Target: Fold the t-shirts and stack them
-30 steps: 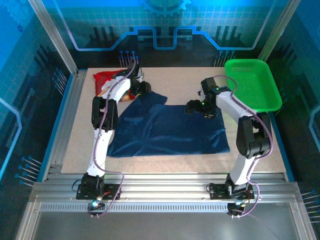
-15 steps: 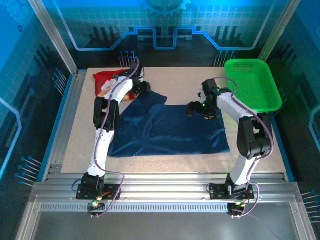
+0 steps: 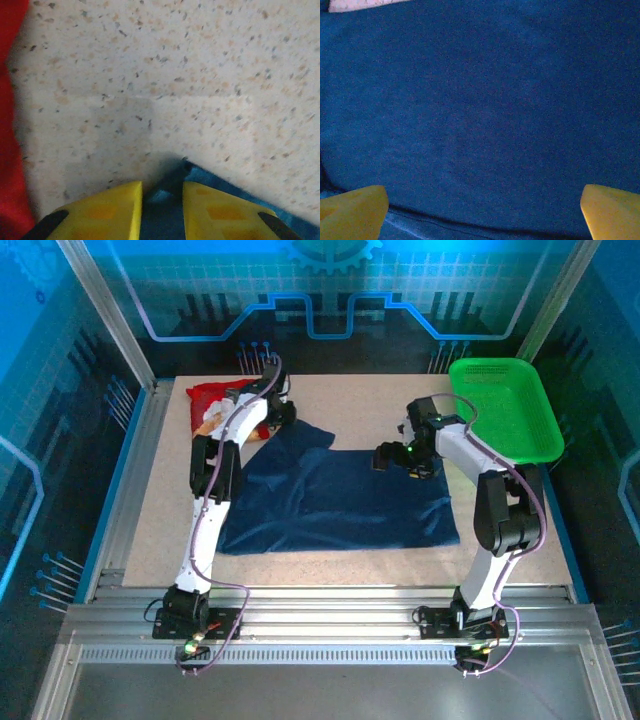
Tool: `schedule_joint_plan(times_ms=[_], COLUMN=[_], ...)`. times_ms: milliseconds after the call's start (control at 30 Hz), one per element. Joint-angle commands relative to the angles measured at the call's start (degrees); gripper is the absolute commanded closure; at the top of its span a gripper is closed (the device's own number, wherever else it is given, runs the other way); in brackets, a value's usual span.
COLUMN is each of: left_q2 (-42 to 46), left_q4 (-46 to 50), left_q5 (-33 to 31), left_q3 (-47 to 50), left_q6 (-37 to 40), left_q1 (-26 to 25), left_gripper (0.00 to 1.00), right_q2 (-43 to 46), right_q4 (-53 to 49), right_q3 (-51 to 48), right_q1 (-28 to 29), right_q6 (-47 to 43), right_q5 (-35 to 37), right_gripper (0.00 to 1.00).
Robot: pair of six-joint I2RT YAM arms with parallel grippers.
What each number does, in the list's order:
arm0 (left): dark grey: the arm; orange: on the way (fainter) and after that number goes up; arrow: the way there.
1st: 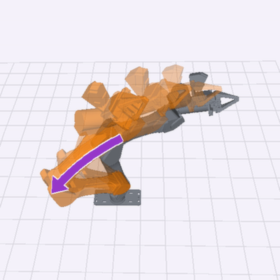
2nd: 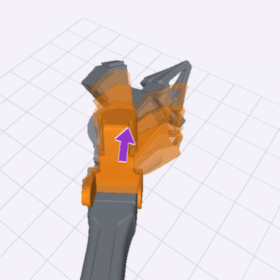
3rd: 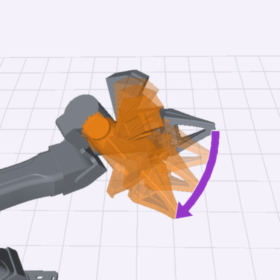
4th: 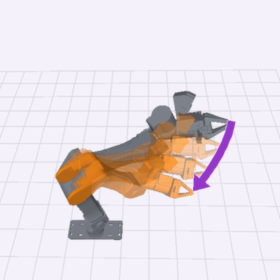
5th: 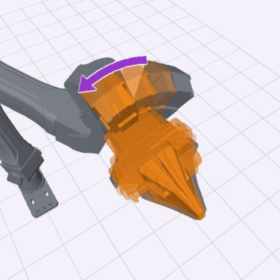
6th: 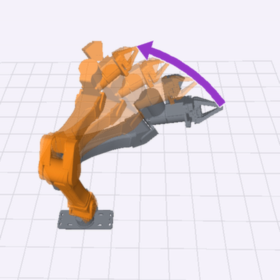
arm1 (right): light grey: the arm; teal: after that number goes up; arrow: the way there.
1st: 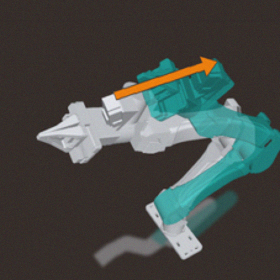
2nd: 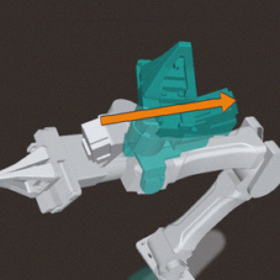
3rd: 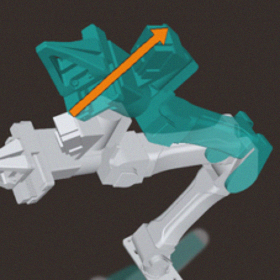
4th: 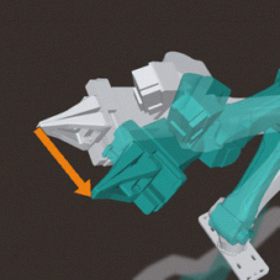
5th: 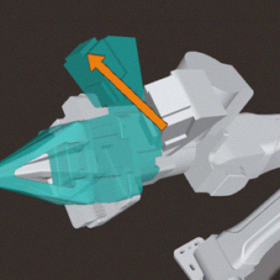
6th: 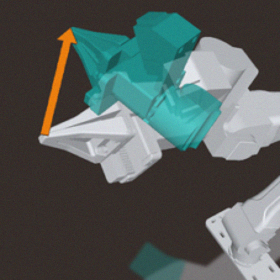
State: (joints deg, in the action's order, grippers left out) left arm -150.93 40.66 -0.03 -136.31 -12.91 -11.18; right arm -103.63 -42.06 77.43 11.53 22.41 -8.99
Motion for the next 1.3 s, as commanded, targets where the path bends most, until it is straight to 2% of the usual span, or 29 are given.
schedule_joint_plan(times_ms=[0, 33, 100, 267, 433, 733, 867, 1267], left_q2=[-2.0, -1.9, -1.0, 4.5, 9.5, 15.5, 17.7, 19.0], left_q4=[-0.7, -0.2, 0.7, -0.7, -0.8, -0.8, -1.0, -1.7], left_q5=[2.9, 2.3, 1.0, 0.0, -0.9, -1.7, -2.1, -0.9], left_q3=[-1.1, -1.4, -2.4, -3.9, -3.7, 0.2, 2.3, 5.0], left_q6=[-0.1, -0.4, -0.5, 0.1, 0.9, 3.2, 3.8, 3.6], left_q1=[-0.8, -0.7, -0.5, 0.6, 1.7, 2.9, 3.2, 4.4], left_gripper=[0.92, 1.00, 1.00, 1.00, 1.00, 1.00, 1.00, 1.00], right_q2=[-1.0, -1.0, -1.3, -3.2, -6.9, -18.3, -22.2, -29.3], right_q4=[0.1, 0.0, -1.1, -5.5, -6.3, -10.3, -12.6, -18.0], right_q3=[2.5, 2.8, 3.7, 7.2, 11.0, 22.6, 26.7, 35.4], right_q1=[-1.3, -1.6, -2.1, -4.4, -6.8, -7.5, -7.4, -7.0], right_q6=[-0.3, -0.3, 0.1, 3.4, 6.3, 9.9, 11.4, 13.9], right_q5=[-1.6, -1.3, 0.2, 10.9, 14.8, 18.3, 22.7, 30.6], right_gripper=[0.00, 0.00, 0.00, 0.00, 0.01, 0.14, 0.20, 0.28])
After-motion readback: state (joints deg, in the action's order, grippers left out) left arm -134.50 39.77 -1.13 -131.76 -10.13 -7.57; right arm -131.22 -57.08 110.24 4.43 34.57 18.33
